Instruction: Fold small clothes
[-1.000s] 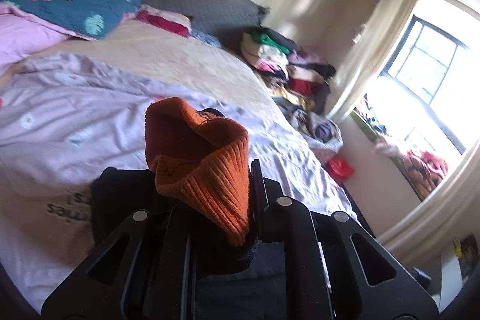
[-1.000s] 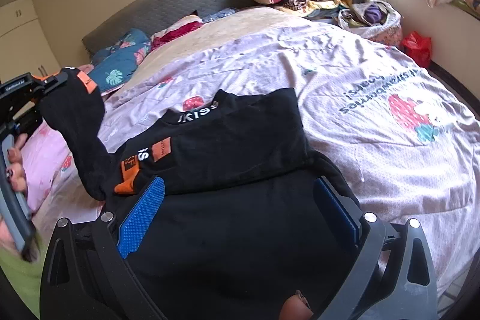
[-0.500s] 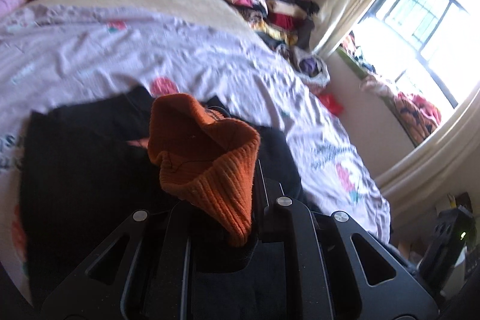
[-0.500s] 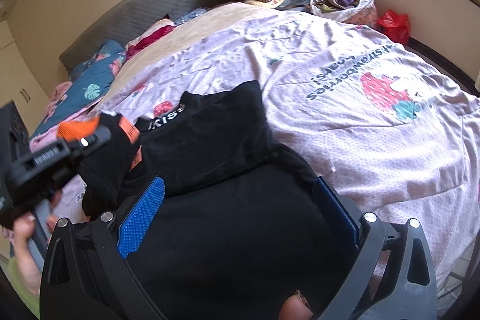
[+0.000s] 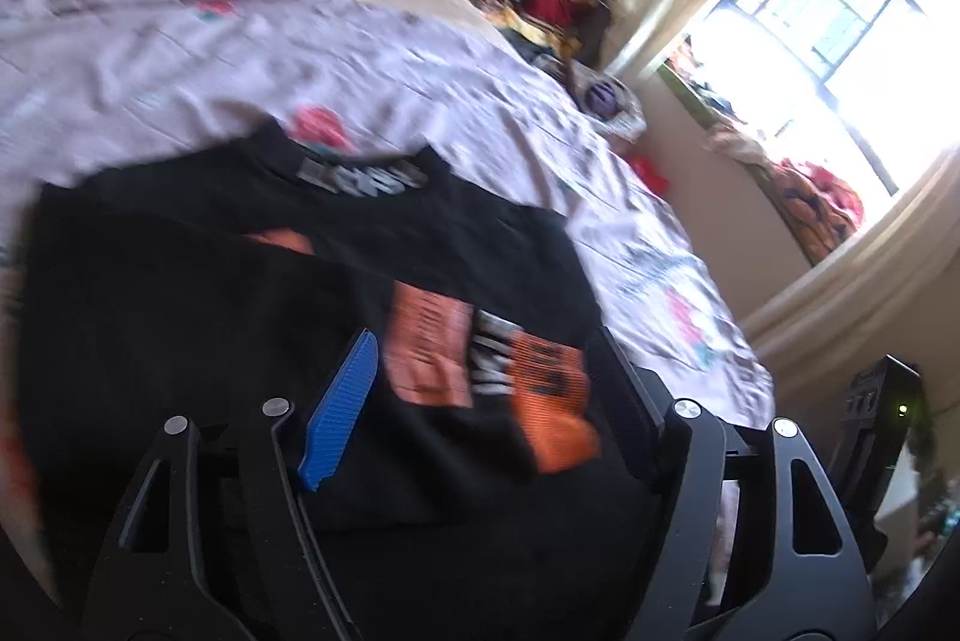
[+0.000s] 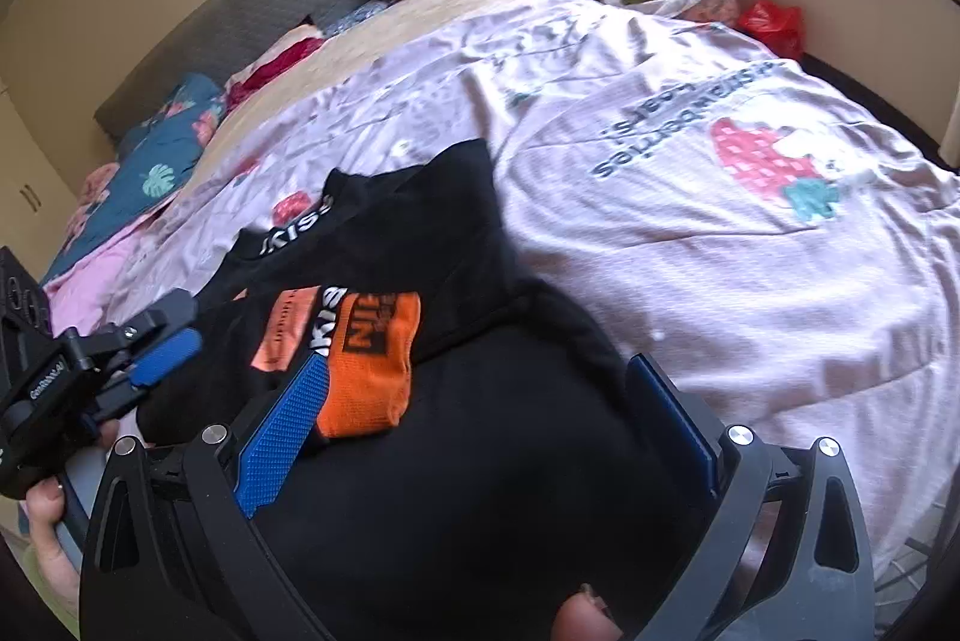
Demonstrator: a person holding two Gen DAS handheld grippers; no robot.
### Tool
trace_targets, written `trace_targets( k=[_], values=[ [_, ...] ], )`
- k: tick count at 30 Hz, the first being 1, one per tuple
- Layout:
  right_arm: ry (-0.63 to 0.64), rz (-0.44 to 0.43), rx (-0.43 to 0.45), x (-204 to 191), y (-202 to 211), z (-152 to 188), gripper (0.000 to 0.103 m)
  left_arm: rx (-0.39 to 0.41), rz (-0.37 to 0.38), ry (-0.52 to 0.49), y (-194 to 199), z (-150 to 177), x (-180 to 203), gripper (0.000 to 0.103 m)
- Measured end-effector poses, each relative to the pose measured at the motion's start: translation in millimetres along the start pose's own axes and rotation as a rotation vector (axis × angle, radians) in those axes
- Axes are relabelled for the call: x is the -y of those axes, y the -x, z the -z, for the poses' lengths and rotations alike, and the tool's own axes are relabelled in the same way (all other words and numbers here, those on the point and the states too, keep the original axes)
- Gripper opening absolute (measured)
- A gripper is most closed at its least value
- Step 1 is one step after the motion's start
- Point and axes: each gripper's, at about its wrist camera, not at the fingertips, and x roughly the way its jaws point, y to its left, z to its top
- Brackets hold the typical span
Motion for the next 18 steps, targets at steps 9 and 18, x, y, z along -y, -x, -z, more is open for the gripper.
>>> trace_targets(
  k=[9,18],
  values=[
    [0.154,-0.061,-0.112,-43.5,-61.6,-15.5,0.079,0.112,-0.275,0.145,51.3,-13.0,-93.0,0.066],
    [0.214,-0.120,-0.096,-56.3,-74.5,-33.5,0.007,0.085,-0.308,0.273,66.5,-1.5,-152.4,0.066]
  ],
)
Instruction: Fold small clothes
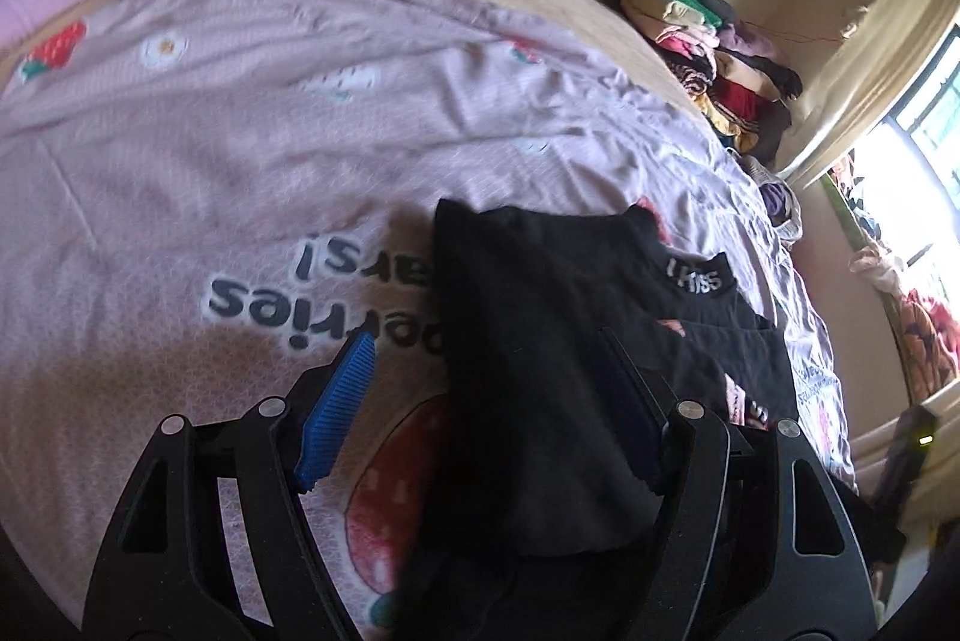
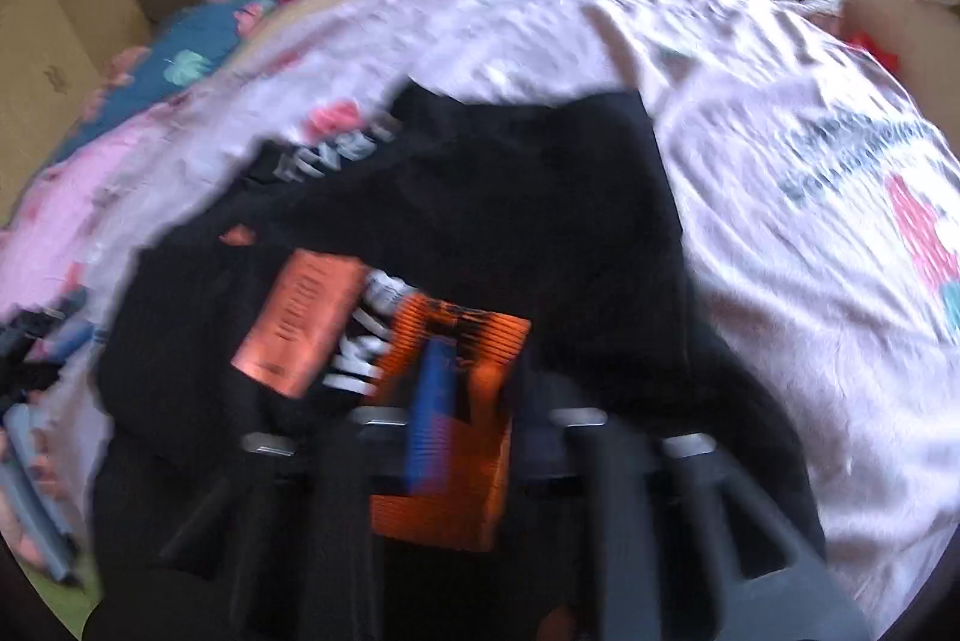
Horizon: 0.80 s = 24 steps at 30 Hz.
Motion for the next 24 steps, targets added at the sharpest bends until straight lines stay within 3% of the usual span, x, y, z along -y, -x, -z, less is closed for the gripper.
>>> trace_targets(
  k=[5,8,10,13,18,24],
  values=[
    [0.151,-0.031,0.173,-22.5,45.2,-25.9,0.007,-0.054,0.063,0.038,-18.0,2.2,1.2,0.066],
    [0.199,0.000,0.184,-21.5,49.4,-32.4,0.007,-0.078,0.070,0.033,-29.8,5.7,9.0,0.062],
    [0.196,0.025,0.152,-13.8,40.0,-31.7,0.007,-0.086,0.078,0.029,-35.2,8.0,11.5,0.023],
    [0.148,0.037,0.113,-0.9,25.3,-24.9,0.007,-0.077,0.086,0.032,-34.5,8.9,12.2,0.012],
    [0.099,0.081,0.097,7.9,8.8,-10.9,0.007,-0.021,0.049,-0.029,-22.2,4.7,17.5,0.009],
    [0.089,0.164,0.070,12.9,-5.8,-4.3,0.007,-0.032,0.020,-0.069,-29.0,8.6,25.3,0.009]
  ],
)
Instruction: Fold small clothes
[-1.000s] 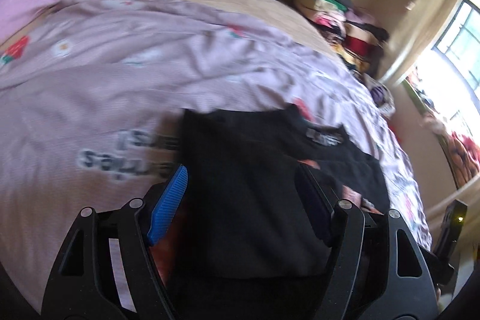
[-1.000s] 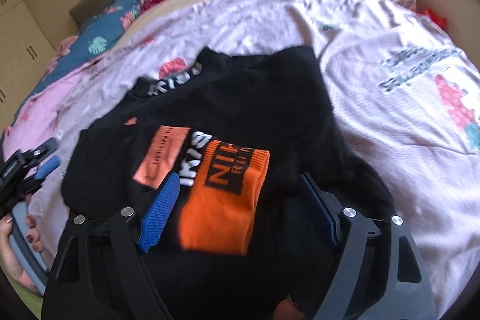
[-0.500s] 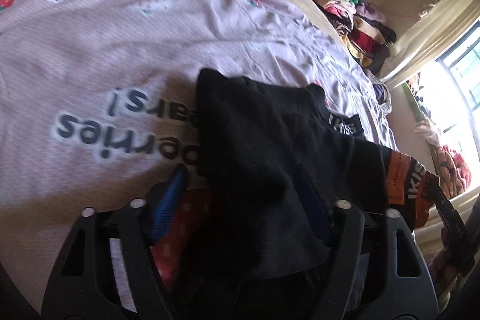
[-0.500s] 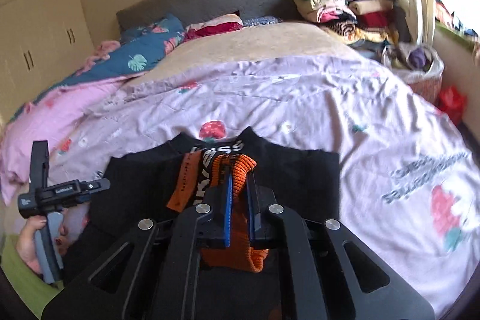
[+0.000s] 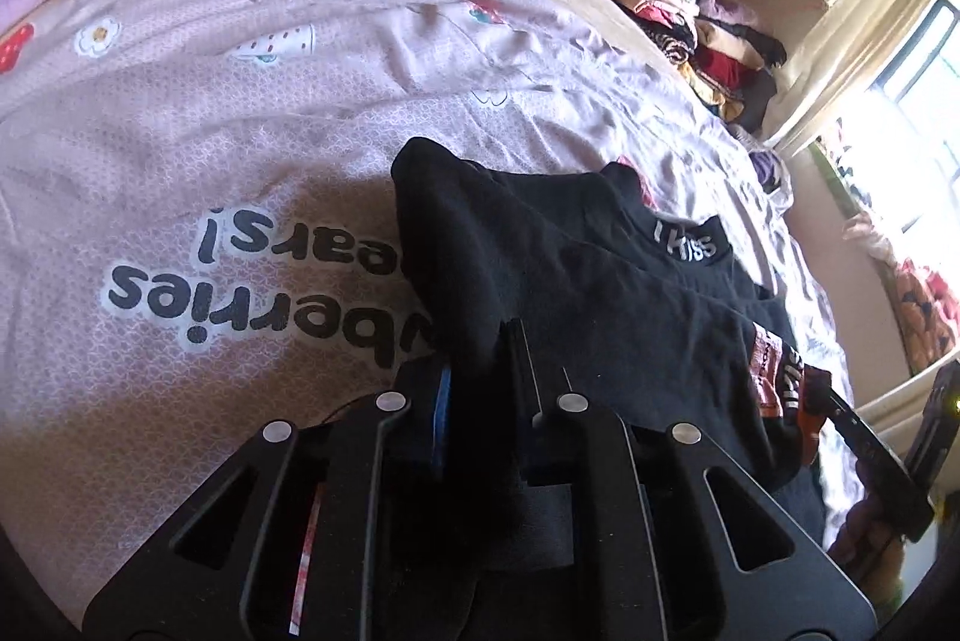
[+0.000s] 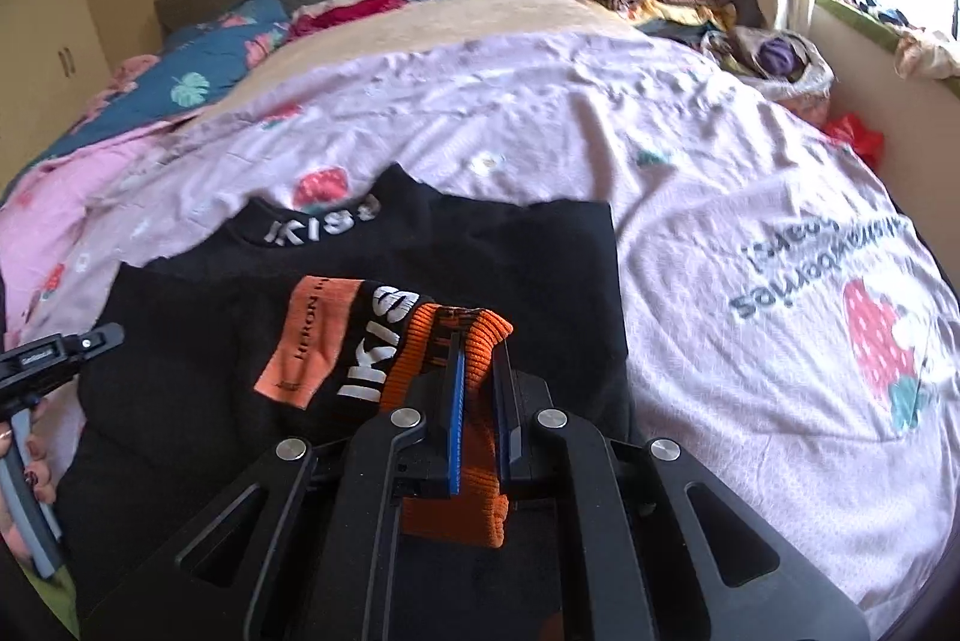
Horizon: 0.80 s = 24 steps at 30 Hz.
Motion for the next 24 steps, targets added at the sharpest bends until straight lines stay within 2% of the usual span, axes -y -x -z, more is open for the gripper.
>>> trace_targets(
  k=[4,7,8,10,12,16,24],
  values=[
    [0.009,0.020,-0.002,-2.4,-1.2,1.4,0.008,-0.001,-0.009,-0.006,0.4,0.2,-0.8,0.012],
    [-0.002,0.024,-0.014,-2.0,0.6,1.7,0.019,0.002,-0.035,-0.018,2.9,-0.1,2.3,0.016],
    [-0.023,-0.004,-0.005,1.0,4.5,2.4,0.022,0.013,-0.046,-0.031,7.2,0.3,5.1,0.018],
    [-0.041,-0.015,0.013,4.0,11.7,3.5,0.033,0.034,-0.061,-0.062,15.5,0.5,10.3,0.028],
    [-0.043,-0.018,0.021,3.6,17.8,4.8,0.033,0.067,-0.087,-0.089,26.8,-0.5,15.5,0.031],
    [-0.046,-0.055,0.017,-1.5,25.5,8.1,0.035,0.095,-0.083,-0.118,39.0,-2.5,24.8,0.035],
    [0.013,-0.119,0.003,-28.1,30.6,13.8,0.041,-0.016,-0.016,-0.209,20.2,17.1,58.1,0.044]
  ],
)
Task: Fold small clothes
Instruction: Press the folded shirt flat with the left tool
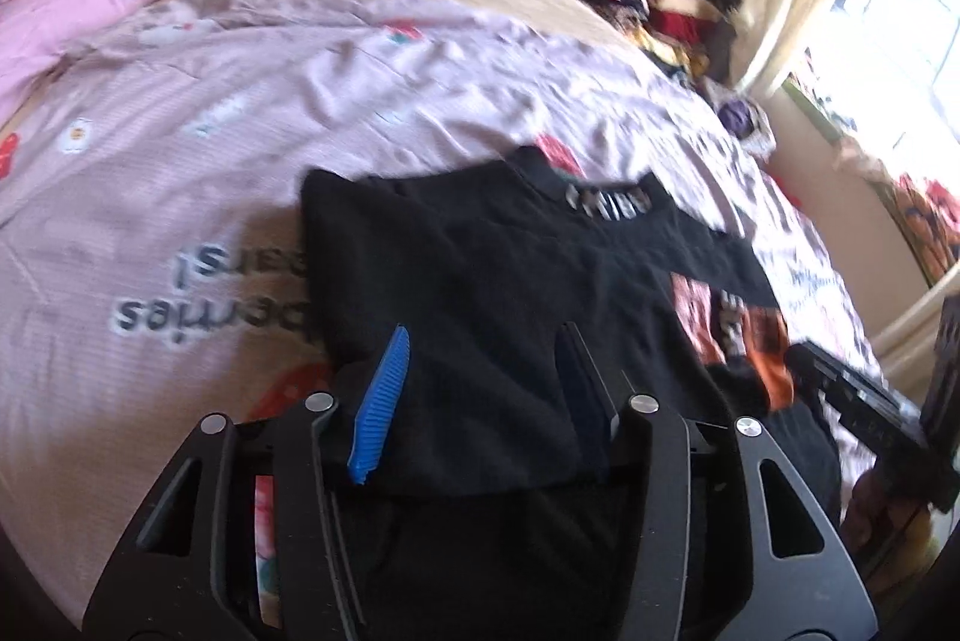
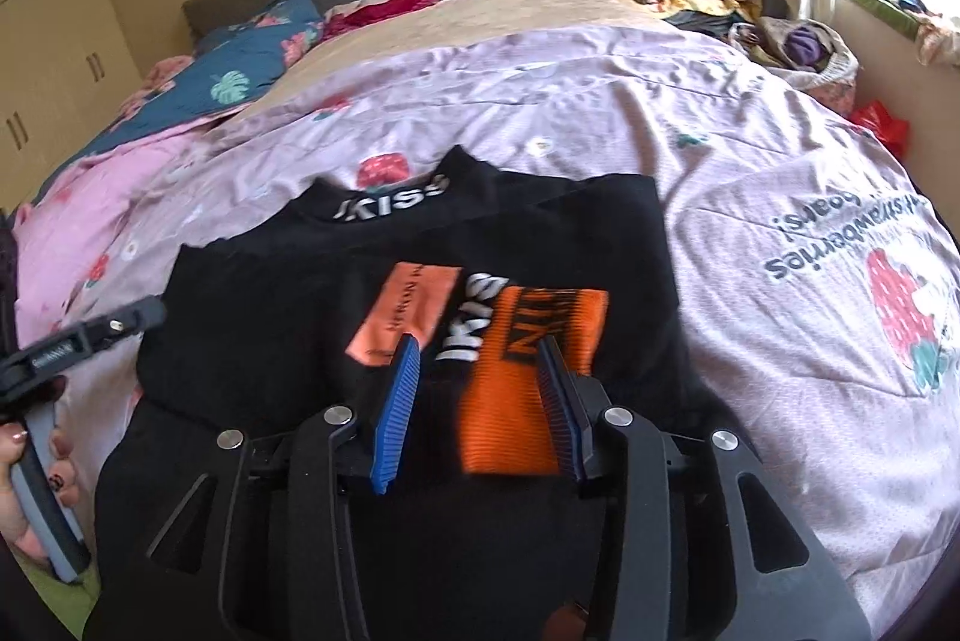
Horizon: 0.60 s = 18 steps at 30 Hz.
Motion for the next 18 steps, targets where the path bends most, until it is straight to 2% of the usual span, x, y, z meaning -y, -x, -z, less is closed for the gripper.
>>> trace_targets(
  k=[2,4,6,8,11,14,17,18],
  values=[
    [0.018,-0.012,-0.001,-6.8,0.8,0.8,0.042,-0.046,-0.013,-0.013,-10.8,4.4,1.5,0.051],
    [0.034,-0.021,0.000,-13.2,1.4,0.9,0.042,-0.099,-0.025,-0.016,-25.5,10.9,-1.5,0.051],
    [0.043,-0.032,0.001,-18.4,1.5,1.0,0.042,-0.105,-0.003,0.007,-29.0,14.4,-7.2,0.051],
    [0.060,-0.049,0.002,-24.5,0.8,1.0,0.049,-0.104,0.013,0.014,-28.4,15.3,-10.0,0.051],
    [0.091,-0.044,-0.015,-33.2,-6.5,2.3,0.050,-0.106,0.023,0.014,-27.0,15.6,-10.9,0.051],
    [0.102,-0.009,-0.082,-34.6,-23.6,6.9,0.050,-0.102,0.023,0.011,-25.5,17.5,-9.9,0.051],
    [0.060,0.050,-0.151,-23.2,-42.2,14.5,0.051,-0.102,0.023,0.014,-25.1,18.0,-10.0,0.051],
    [0.043,0.046,-0.158,-18.4,-45.5,16.7,0.051,-0.102,0.025,0.016,-24.1,17.9,-10.6,0.051]
  ],
)
